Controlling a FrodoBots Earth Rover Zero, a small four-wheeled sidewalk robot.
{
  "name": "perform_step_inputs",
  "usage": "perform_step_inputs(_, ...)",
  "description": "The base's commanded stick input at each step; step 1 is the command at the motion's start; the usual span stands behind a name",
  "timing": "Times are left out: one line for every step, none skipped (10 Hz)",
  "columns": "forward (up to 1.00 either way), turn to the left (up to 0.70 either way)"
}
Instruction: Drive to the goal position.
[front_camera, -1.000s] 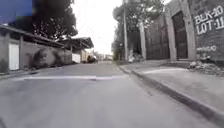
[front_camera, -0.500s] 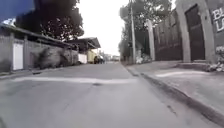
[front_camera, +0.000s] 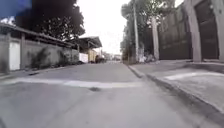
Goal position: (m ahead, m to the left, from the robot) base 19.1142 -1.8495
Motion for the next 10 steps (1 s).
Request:
perform_step_inputs(1.0,0.04)
perform_step_inputs(1.0,0.04)
perform_step_inputs(1.0,0.04)
perform_step_inputs(1.0,0.04)
perform_step_inputs(1.0,-0.19)
perform_step_inputs(1.0,-0.36)
perform_step_inputs(1.0,-0.36)
perform_step_inputs(1.0,-0.2)
perform_step_inputs(1.0,0.04)
perform_step_inputs(1.0,0.04)
